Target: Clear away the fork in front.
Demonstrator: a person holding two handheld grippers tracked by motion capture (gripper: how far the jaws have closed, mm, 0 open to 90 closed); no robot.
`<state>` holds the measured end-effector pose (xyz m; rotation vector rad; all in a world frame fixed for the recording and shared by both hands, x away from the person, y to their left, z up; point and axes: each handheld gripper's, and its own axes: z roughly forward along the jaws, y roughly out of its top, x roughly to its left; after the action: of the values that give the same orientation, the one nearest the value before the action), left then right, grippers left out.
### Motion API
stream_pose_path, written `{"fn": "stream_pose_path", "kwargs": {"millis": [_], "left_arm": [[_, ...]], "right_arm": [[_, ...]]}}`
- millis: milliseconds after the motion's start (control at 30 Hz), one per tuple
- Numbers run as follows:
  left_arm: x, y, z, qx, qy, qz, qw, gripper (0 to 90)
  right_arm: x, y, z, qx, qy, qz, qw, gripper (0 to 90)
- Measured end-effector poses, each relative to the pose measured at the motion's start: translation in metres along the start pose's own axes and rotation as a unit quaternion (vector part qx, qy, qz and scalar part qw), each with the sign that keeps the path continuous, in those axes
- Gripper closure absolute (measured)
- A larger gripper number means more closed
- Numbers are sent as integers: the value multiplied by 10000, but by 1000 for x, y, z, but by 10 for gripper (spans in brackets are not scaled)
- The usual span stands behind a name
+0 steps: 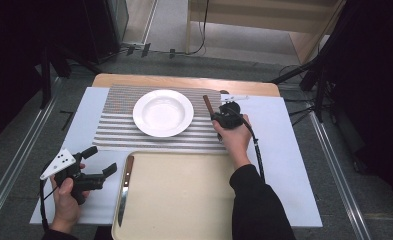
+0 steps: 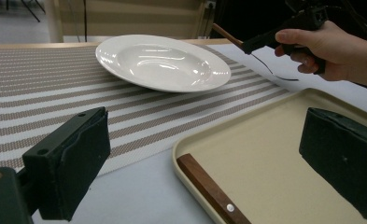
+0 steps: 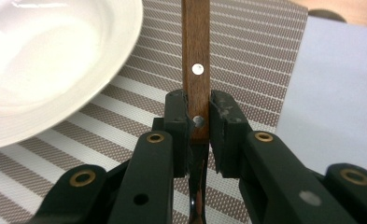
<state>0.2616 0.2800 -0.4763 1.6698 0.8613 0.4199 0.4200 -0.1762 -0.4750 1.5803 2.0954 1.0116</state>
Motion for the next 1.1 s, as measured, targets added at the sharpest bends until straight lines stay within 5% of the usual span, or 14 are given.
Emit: {"fn": "stream_pose_path", "kwargs": {"millis": [500,1100], "left_arm": [[-16,21,27,86,-353,66,9993,8],[-55,46,68,188,-805,159,9964,8]], "right_arm": [[3,-19,-35,-784,440,-108,9959,769],[22,-49,-77,-1408,882,-438,9851,768]]}}
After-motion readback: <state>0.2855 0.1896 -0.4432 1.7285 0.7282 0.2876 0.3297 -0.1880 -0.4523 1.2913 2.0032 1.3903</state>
